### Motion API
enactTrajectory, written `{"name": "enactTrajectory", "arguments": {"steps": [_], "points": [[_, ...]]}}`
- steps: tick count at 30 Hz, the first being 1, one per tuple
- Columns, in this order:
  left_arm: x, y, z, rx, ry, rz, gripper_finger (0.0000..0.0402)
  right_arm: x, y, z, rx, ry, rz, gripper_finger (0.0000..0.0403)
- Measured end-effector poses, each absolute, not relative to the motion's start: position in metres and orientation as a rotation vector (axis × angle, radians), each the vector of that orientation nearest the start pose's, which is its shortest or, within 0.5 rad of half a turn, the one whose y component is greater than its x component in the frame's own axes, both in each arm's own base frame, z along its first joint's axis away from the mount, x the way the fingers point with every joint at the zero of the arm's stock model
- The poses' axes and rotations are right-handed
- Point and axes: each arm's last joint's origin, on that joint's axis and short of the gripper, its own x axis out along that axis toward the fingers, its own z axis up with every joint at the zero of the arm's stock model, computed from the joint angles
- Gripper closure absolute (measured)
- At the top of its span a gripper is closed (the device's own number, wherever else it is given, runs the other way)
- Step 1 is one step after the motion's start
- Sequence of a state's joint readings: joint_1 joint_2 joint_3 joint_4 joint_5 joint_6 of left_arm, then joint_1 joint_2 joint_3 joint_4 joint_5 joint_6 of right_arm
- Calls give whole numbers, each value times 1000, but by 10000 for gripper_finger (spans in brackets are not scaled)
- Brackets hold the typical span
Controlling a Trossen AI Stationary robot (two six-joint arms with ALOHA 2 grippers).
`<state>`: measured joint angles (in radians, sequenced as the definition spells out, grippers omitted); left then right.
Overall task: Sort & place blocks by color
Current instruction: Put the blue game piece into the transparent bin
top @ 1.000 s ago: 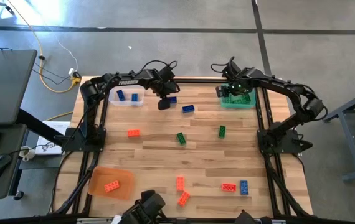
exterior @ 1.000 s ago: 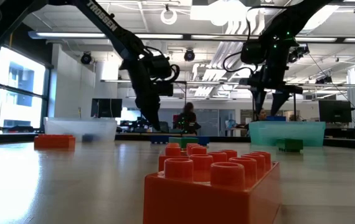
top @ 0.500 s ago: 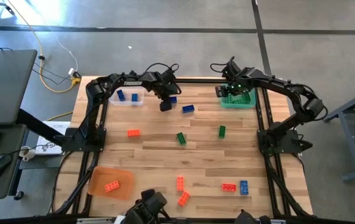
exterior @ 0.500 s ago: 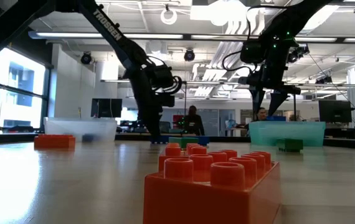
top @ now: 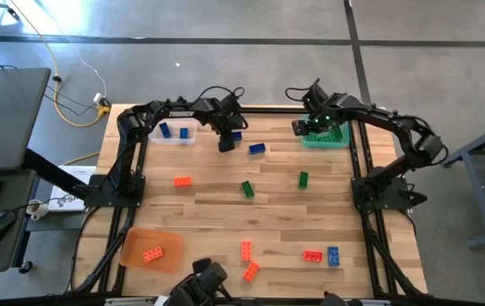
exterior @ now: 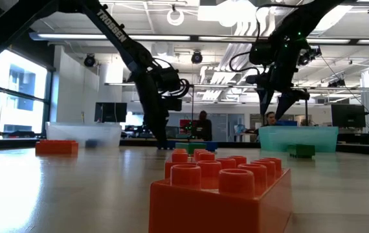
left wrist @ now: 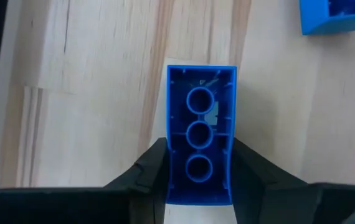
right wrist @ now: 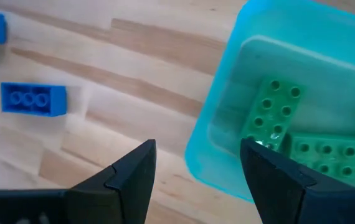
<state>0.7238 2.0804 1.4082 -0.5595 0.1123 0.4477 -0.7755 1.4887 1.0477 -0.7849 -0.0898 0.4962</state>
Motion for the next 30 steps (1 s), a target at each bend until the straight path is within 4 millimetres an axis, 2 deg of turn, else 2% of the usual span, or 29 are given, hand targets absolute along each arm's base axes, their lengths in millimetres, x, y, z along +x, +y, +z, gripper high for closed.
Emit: {"name": "enactTrajectory", "arguments": {"steps": [6, 16, 24, 27, 30], "points": [[304, 265, 149, -149, 1231, 256, 304, 206, -174, 243, 934, 927, -849, 182], [287, 254, 221, -70, 1106, 318, 304, 208, -142, 272, 936, 805, -795, 183], [242, 247, 272, -135, 1103, 449, 304, 217, -124, 276, 896, 812, -726, 182], [222, 246, 280, -199, 1096, 509, 304, 221, -117, 276, 880, 823, -700, 183], [201, 245, 278, -274, 1089, 560, 304, 225, -109, 276, 881, 830, -682, 182]]}}
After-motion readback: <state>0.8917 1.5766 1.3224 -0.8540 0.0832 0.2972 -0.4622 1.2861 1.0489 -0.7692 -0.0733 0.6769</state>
